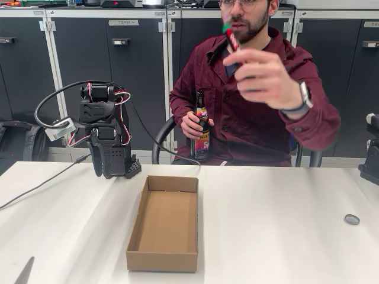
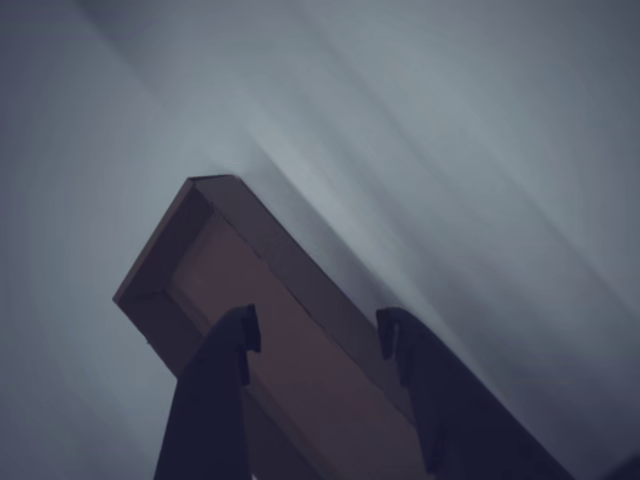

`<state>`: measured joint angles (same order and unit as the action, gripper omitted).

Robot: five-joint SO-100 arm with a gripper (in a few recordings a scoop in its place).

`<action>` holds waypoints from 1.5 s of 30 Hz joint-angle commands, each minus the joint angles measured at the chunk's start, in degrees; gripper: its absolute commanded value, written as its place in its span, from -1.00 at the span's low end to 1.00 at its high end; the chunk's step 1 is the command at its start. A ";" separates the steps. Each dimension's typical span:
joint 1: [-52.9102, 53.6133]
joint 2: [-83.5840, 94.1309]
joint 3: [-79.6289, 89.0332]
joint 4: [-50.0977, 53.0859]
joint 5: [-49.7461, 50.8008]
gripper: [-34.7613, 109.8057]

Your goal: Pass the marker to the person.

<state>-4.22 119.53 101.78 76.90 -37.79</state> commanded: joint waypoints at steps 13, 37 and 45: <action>0.00 -0.35 -2.20 0.70 -1.14 -0.15; 0.26 -1.67 -3.16 1.41 -1.41 -0.15; 0.62 -1.85 -3.34 0.97 -1.32 -0.14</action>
<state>-4.22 117.07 101.51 78.49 -38.85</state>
